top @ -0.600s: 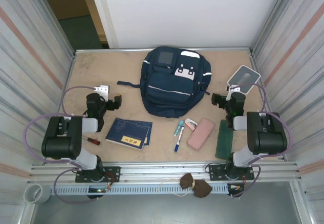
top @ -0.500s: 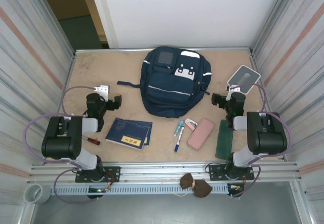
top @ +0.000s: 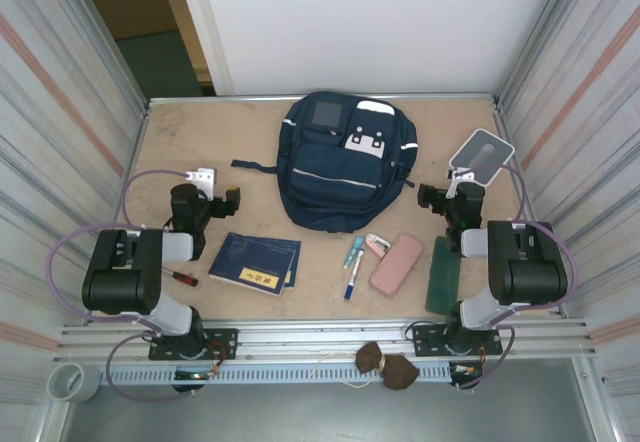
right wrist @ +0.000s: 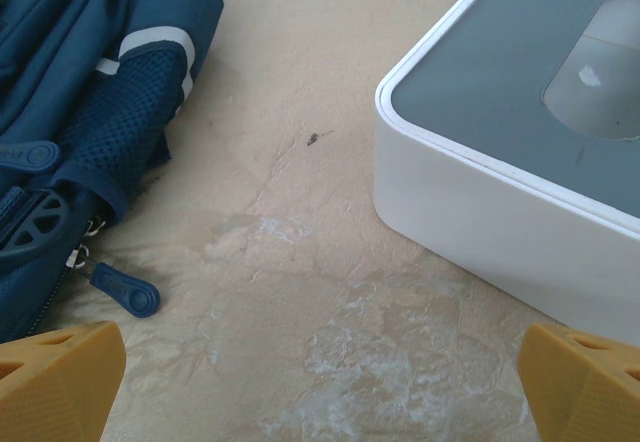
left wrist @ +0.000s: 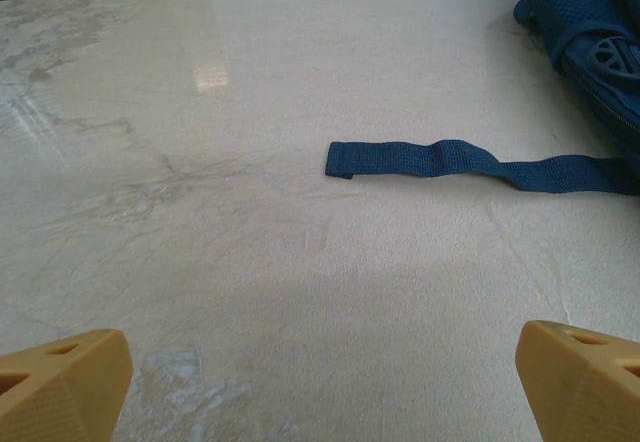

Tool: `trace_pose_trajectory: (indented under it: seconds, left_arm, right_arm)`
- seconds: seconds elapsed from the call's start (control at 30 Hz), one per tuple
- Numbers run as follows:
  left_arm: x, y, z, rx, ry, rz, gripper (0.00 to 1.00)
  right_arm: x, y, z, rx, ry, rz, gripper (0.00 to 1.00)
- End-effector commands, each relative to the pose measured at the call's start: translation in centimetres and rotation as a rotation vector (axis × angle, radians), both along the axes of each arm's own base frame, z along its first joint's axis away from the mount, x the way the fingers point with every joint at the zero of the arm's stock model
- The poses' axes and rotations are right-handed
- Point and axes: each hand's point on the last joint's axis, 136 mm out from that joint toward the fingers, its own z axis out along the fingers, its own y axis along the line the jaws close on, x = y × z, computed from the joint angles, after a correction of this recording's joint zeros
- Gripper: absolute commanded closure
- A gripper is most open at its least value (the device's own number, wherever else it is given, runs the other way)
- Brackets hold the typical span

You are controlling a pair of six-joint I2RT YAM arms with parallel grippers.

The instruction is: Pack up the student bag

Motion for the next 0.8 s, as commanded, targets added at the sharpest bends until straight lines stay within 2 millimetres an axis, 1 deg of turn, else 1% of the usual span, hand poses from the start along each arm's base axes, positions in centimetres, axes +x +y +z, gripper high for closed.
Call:
trace_pose_trajectory:
  seconds: [0.0, 0.33, 0.43, 0.5, 0.57, 0.63, 0.7, 0.73, 0.77]
  left_arm:
    - [0.3, 0.1, 0.8, -0.001, -0.023, -0.002, 0.01]
    - [0.3, 0.1, 0.9, -0.001, -0.025, -0.001, 0.01]
    - [0.3, 0.9, 1.4, -0.002, -0.036, 0.053, 0.01]
    - [-0.2, 1.9, 2.7, 0.0, -0.049, 0.111, 0.01]
    - [-1.1, 3.3, 3.7, -0.011, -0.017, 0.205, 0.01]
    - [-2.2, 4.3, 4.9, -0.064, 0.027, 0.298, 0.01]
    - [-3.1, 4.3, 5.9, -0.158, 0.063, 0.348, 0.01]
    - [-3.5, 3.7, 6.2, -0.229, 0.09, 0.345, 0.01]
    - [-3.7, 2.8, 6.5, -0.301, 0.107, 0.328, 0.01]
  right_arm:
    - [0.7, 0.1, 1.2, -0.004, -0.037, 0.012, 0.01]
    - [0.7, 0.1, 1.3, -0.005, -0.039, 0.014, 0.01]
    - [0.5, -0.2, 2.1, -0.051, -0.045, -0.04, 0.01]
    - [0.0, -1.0, 3.4, -0.084, -0.061, -0.115, 0.01]
    - [-0.8, -1.7, 5.1, -0.088, -0.084, -0.163, 0.01]
    - [-2.1, -2.6, 7.2, -0.055, -0.12, -0.239, 0.01]
    - [-3.3, -3.4, 9.0, 0.019, -0.152, -0.318, 0.01]
    - [-3.9, -3.6, 9.7, 0.076, -0.147, -0.361, 0.01]
    - [-4.4, -3.7, 10.0, 0.131, -0.125, -0.397, 0.01]
